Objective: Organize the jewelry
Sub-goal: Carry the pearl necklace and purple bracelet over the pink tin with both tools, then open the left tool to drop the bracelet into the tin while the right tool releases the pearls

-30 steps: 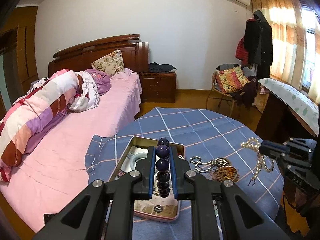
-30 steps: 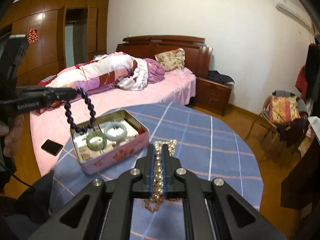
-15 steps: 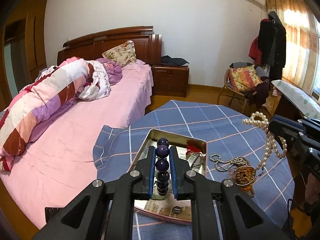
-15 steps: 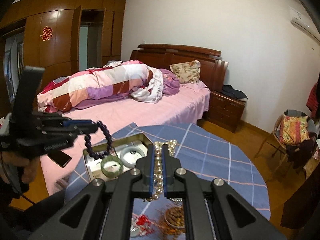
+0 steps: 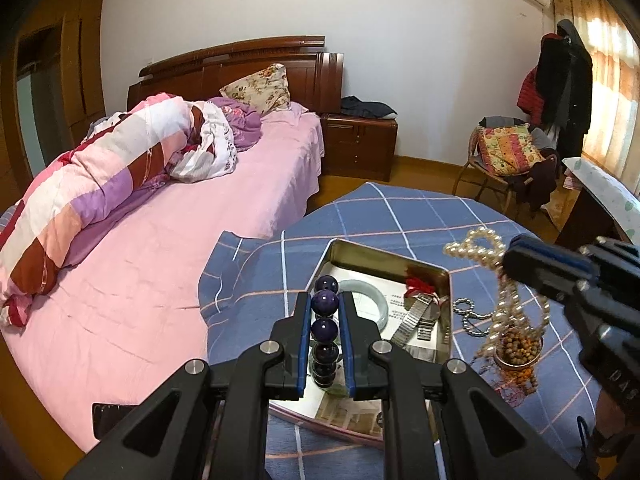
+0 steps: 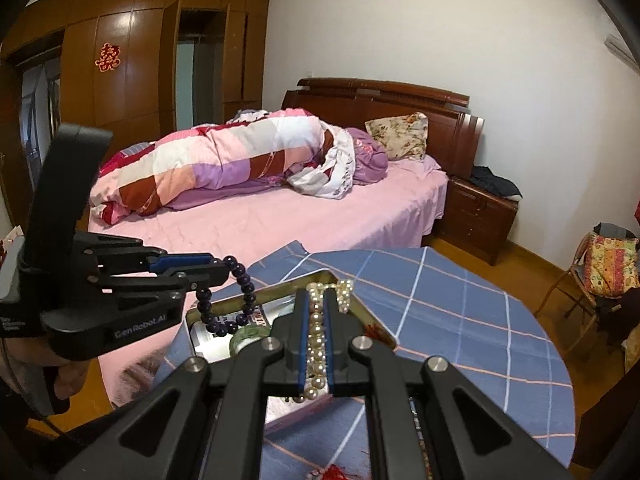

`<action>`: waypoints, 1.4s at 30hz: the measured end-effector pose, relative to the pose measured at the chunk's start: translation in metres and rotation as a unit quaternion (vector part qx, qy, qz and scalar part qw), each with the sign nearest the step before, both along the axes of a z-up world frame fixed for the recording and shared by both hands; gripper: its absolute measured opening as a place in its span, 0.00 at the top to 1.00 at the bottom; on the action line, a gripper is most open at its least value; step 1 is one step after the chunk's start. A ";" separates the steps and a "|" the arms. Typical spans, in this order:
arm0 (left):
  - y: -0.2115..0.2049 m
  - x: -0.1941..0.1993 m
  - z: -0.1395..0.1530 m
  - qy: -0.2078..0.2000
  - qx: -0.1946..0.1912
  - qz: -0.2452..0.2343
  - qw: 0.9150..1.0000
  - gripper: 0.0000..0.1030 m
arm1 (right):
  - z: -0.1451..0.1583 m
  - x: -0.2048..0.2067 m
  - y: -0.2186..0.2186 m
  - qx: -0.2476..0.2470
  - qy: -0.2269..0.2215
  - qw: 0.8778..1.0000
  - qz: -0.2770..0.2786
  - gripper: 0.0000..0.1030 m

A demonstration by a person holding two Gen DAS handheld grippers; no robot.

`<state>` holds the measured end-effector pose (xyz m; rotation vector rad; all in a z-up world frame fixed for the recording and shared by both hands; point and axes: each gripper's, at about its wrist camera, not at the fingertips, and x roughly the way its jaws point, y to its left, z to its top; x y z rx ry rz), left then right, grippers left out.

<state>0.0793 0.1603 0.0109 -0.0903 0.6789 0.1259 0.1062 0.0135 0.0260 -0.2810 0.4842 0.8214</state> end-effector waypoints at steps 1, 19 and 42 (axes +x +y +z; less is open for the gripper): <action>0.001 0.001 -0.001 0.002 0.000 0.001 1.000 0.87 | -0.001 0.000 0.002 -0.001 0.002 1.000 0.001 0.92; 0.008 0.013 -0.024 0.029 0.004 0.006 1.000 0.87 | -0.039 0.014 0.024 -0.031 0.045 0.998 0.005 0.92; 0.001 0.026 -0.060 0.077 0.009 -0.015 0.997 0.87 | -0.072 0.027 0.023 -0.056 0.096 0.994 -0.004 0.92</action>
